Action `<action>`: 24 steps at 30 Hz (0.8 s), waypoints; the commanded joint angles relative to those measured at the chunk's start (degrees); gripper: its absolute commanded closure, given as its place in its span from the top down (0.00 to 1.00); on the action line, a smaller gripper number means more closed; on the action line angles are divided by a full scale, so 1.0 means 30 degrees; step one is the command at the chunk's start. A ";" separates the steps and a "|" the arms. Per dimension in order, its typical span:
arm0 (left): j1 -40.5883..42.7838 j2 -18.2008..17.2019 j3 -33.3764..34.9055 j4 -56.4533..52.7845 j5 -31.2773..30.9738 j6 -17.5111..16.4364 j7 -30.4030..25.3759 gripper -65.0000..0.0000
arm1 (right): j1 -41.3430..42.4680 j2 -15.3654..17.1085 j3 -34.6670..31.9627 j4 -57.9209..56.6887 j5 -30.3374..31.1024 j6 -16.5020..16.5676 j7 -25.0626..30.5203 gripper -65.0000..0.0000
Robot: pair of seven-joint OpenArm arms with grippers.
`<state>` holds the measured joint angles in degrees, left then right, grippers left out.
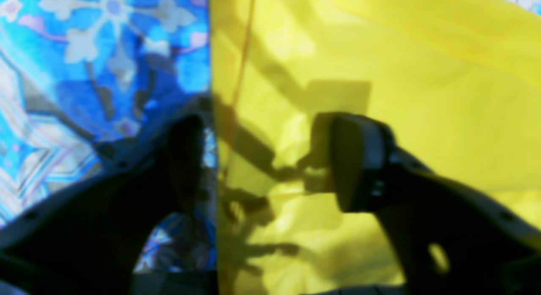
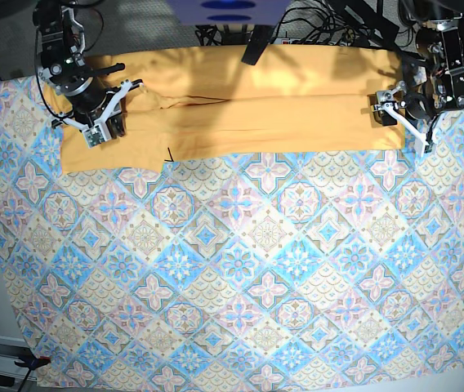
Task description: Fold the T-shirt properly
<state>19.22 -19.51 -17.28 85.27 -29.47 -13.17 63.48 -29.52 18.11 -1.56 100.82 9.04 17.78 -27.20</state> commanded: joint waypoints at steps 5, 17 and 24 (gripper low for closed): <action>0.0845 0.0305 0.0206 0.0308 -0.0124 0.0038 0.0890 0.35 | 0.0066 0.0191 0.0125 0.0373 0.0108 -0.0022 0.0408 0.13; 0.1724 0.0305 0.0177 0.3297 -0.0183 0.0038 0.1535 0.19 | 0.0125 0.0162 0.0037 0.0344 0.0108 -0.0022 0.0408 0.13; 0.1812 0.0305 0.0060 0.4967 -0.2029 0.0009 0.1506 0.19 | 0.0125 0.0162 0.0067 0.0344 0.0108 -0.0022 0.0408 0.13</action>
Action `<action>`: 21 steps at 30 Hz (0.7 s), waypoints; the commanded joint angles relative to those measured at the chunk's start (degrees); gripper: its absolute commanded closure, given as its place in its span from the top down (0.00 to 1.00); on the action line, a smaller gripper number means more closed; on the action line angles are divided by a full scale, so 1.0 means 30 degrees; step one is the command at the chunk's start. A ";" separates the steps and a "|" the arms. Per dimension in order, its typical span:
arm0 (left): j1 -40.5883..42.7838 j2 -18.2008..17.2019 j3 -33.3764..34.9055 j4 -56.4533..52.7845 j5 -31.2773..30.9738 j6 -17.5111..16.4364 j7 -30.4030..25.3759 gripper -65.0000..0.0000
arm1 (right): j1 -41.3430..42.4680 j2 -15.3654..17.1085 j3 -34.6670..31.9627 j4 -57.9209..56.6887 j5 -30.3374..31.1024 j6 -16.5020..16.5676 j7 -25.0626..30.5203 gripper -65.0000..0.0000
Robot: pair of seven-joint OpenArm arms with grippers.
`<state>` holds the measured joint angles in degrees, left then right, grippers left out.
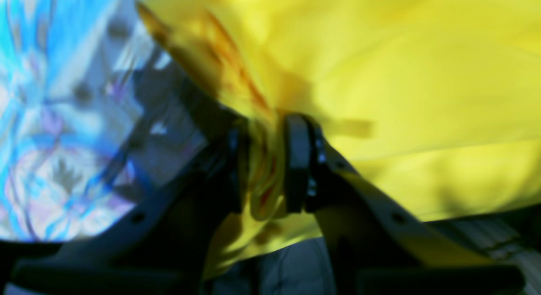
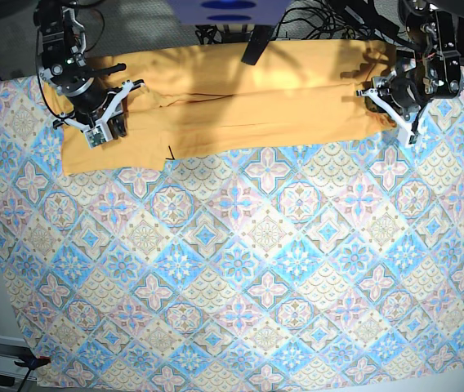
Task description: Fold the T-shirt properly
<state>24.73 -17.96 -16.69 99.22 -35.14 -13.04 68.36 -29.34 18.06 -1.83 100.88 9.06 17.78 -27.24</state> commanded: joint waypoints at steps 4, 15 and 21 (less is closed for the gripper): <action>-0.0024 -0.0154 -0.0137 0.1579 -0.1109 -0.0035 -0.0119 0.19 | 0.0067 0.0176 0.0213 0.0322 0.0101 -0.0022 0.0422 0.13; 0.0474 0.0579 -0.0371 0.2546 -0.2281 -0.0006 -0.0119 0.20 | 0.0067 0.0176 0.0242 0.0293 0.0101 -0.0022 0.0422 0.13; 0.1558 -0.0916 -0.2335 0.2458 -0.2134 0.0170 0.0086 0.34 | 0.0067 0.0176 0.0242 0.0293 0.0101 -0.0022 0.0334 0.13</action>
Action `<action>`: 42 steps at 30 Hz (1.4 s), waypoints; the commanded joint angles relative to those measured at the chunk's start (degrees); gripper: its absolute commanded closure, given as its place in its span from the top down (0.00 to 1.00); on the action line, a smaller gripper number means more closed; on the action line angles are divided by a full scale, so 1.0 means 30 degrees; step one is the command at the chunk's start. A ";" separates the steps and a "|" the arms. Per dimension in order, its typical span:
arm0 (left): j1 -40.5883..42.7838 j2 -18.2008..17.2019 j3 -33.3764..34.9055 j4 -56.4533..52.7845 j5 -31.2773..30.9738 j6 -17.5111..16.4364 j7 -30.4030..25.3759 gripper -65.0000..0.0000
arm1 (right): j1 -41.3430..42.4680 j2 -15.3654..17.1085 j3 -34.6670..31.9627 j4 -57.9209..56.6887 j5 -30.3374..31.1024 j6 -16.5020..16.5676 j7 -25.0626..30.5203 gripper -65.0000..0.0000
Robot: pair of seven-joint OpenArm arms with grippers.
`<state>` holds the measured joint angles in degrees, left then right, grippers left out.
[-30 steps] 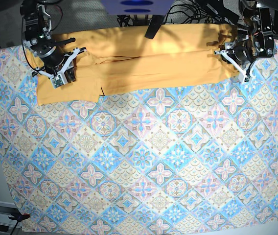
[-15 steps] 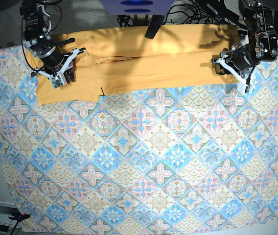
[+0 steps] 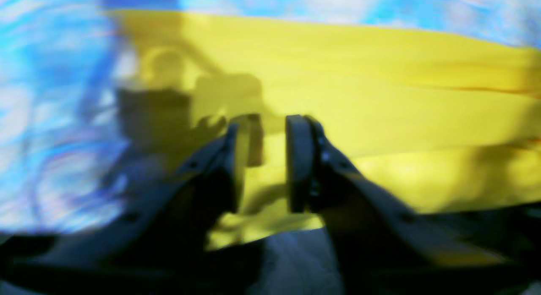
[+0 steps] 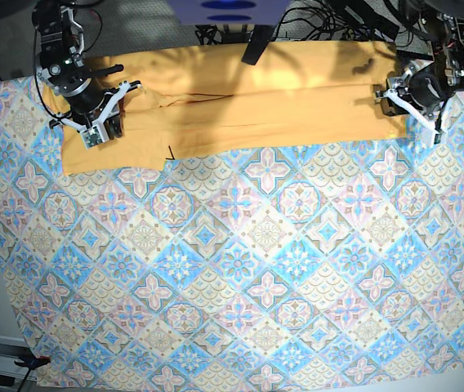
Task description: Fold the T-shirt properly
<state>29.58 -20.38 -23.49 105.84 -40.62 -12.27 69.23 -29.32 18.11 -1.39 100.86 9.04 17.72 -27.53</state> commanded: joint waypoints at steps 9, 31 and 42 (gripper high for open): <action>-0.0030 -0.1162 -0.0040 -0.3207 -0.0159 -0.0261 -0.0352 0.63 | 0.0089 0.0162 -0.0021 0.0270 0.0108 0.0000 0.0429 0.13; -0.2052 -0.0517 0.1338 -0.6079 0.0485 -0.0261 -0.0440 0.63 | 0.0089 0.0162 -0.0050 0.0270 0.0108 0.0000 0.0488 0.13; -0.2374 -0.0254 0.1484 -0.6783 0.0456 -0.0290 -0.0293 0.47 | 0.0089 0.0162 -0.0050 0.0270 0.0108 0.0000 0.0488 0.13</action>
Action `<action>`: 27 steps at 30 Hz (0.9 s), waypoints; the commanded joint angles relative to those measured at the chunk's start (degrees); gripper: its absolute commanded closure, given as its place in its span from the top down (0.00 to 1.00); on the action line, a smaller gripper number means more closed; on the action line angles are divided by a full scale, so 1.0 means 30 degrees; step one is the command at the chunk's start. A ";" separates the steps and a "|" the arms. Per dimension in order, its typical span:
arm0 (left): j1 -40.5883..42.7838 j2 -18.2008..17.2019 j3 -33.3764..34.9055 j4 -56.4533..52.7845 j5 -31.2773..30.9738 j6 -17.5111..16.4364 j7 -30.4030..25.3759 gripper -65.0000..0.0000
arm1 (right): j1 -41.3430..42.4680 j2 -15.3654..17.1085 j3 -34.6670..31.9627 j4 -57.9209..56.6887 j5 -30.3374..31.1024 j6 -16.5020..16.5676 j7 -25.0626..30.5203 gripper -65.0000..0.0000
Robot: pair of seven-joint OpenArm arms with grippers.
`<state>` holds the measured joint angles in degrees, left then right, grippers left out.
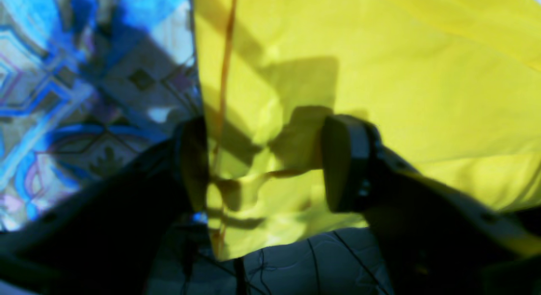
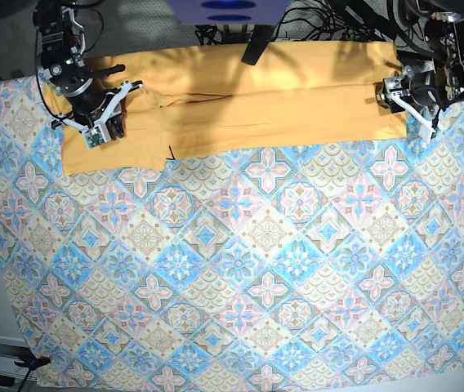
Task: Fold the T-shirt properly
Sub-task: 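Grasp the yellow strip's end with the left gripper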
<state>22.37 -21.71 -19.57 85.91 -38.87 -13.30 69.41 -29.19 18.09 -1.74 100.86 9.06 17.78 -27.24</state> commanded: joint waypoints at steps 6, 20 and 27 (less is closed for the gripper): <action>0.0030 0.0542 0.0737 -0.0138 -0.1768 0.0052 -0.0293 0.15 | 0.0045 0.0169 0.0066 0.0270 0.0101 -0.0022 0.0334 0.13; 0.0294 0.1509 0.1440 0.2910 -0.2471 0.0052 -0.0264 0.00 | 0.0309 0.0169 0.0037 0.0270 0.0101 -0.0022 0.0305 0.13; 0.0470 0.1597 0.1352 0.4668 -0.2500 0.0082 -0.0322 0.00 | 0.0455 0.0169 0.0037 0.0270 0.0101 -0.0022 0.0305 0.13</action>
<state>23.94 -16.40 -15.25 98.72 -45.25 -12.71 68.95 -28.21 18.02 -1.85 100.82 9.06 17.65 -27.70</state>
